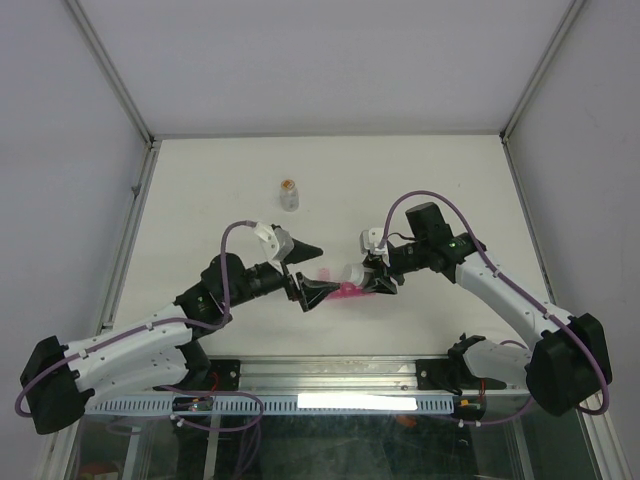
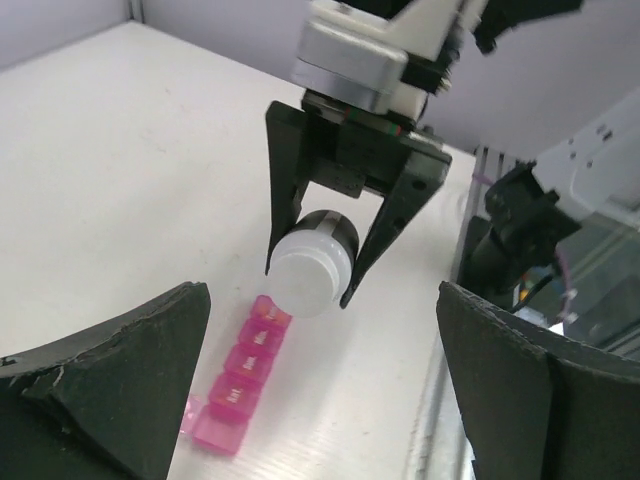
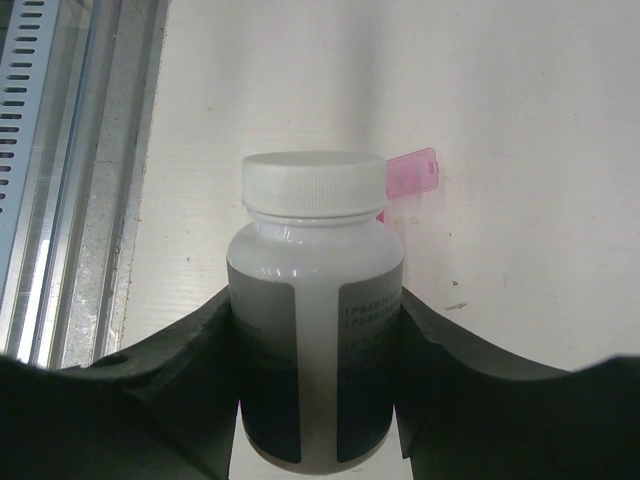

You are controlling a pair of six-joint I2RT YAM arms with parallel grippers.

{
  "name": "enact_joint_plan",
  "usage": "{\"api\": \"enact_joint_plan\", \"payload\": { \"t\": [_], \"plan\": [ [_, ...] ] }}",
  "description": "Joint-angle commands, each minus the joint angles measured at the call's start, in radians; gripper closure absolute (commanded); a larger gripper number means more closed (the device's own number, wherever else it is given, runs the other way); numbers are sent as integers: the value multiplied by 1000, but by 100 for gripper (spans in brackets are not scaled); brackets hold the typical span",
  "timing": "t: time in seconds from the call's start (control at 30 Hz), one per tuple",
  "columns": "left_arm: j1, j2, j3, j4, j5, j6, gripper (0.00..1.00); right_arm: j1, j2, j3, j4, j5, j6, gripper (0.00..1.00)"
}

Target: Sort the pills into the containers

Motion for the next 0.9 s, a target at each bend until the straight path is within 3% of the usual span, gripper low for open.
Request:
{"api": "enact_joint_plan", "payload": {
  "t": [0.0, 0.27, 0.37, 0.7, 0.87],
  "plan": [
    [-1, -10, -60, 138, 143, 372, 1, -1, -1, 32, 4, -38, -12, 100],
    [17, 181, -16, 242, 286, 520, 1, -3, 1, 32, -2, -48, -20, 100],
    [20, 225, 10, 233, 310, 549, 10, -2, 0, 31, -4, -51, -22, 100],
    [74, 322, 57, 247, 352, 498, 27, -3, -1, 33, -7, -54, -22, 100],
    [89, 337, 51, 291, 379, 453, 29, -2, 3, 32, -7, -55, -23, 100]
  ]
}}
